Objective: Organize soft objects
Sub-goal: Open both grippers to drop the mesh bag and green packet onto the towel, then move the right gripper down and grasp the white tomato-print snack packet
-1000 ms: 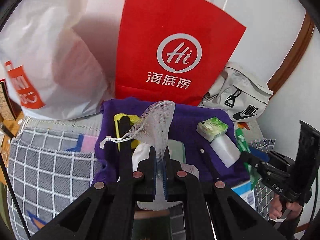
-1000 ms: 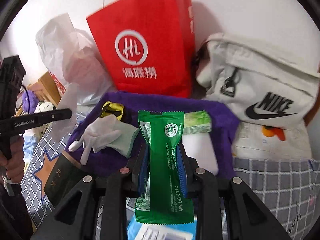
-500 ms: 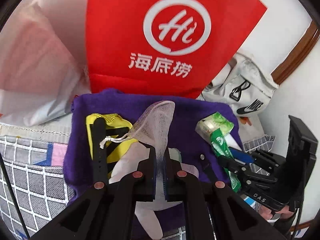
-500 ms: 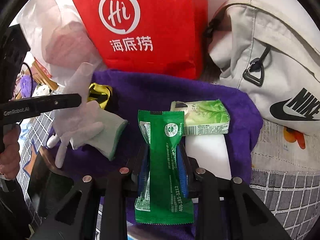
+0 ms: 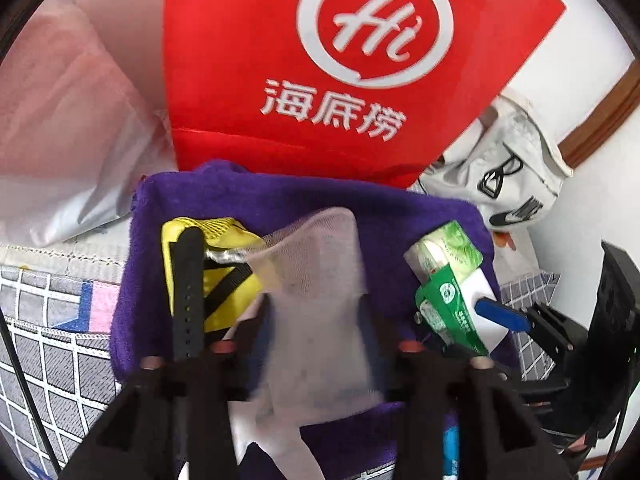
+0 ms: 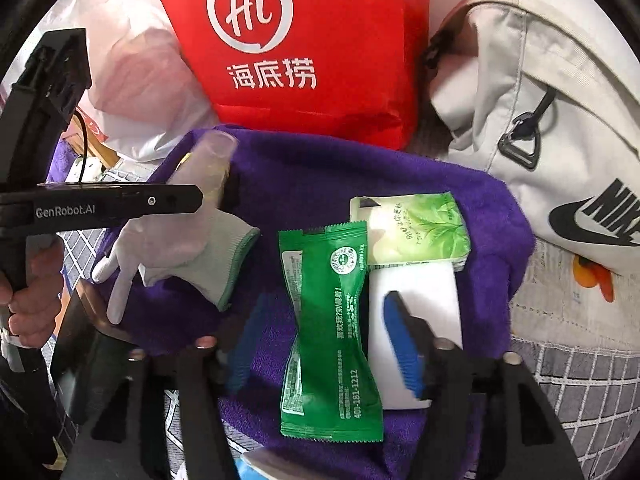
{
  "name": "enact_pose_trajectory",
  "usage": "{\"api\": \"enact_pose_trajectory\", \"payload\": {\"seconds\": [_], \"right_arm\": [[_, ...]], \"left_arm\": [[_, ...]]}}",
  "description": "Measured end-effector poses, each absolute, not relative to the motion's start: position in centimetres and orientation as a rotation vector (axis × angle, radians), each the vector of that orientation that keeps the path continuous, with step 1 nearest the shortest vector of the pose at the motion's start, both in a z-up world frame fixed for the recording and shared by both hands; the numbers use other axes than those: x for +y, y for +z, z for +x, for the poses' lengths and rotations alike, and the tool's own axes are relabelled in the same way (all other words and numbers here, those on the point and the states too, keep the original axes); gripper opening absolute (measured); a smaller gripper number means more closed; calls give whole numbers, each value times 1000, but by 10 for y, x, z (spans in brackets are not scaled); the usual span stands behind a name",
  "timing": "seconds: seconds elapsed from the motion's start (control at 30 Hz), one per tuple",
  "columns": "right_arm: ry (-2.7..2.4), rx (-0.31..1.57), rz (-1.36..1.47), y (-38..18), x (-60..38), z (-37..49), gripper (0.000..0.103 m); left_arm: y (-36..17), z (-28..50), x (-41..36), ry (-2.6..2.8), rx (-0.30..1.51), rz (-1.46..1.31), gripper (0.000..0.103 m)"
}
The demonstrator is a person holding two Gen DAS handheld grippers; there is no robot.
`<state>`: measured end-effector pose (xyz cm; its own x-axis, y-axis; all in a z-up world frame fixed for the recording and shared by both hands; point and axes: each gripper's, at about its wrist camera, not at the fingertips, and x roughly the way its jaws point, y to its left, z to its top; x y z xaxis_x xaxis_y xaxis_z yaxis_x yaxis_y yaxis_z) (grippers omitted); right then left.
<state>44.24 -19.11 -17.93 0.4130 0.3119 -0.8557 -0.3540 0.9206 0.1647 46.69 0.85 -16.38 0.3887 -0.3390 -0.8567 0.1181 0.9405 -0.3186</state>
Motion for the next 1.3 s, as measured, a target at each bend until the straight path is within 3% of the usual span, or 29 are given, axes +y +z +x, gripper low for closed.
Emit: {"api": "enact_pose_trajectory", "payload": {"seconds": [0.07, 0.13, 0.6, 0.93, 1.3], "right_arm": [[418, 1051, -37, -172, -195, 436, 64], [410, 1038, -23, -165, -198, 429, 64], [376, 986, -57, -140, -181, 318, 64], [375, 1099, -330, -182, -110, 241, 64], [232, 999, -671, -204, -82, 194, 64]], "left_arm": [[-158, 464, 12, -282, 1114, -223, 60], [-152, 461, 14, -273, 1105, -211, 63], [-120, 390, 47, -243, 1041, -149, 63], [-112, 330, 70, -299, 1007, -188, 64], [-106, 288, 71, -375, 965, -152, 64]]}}
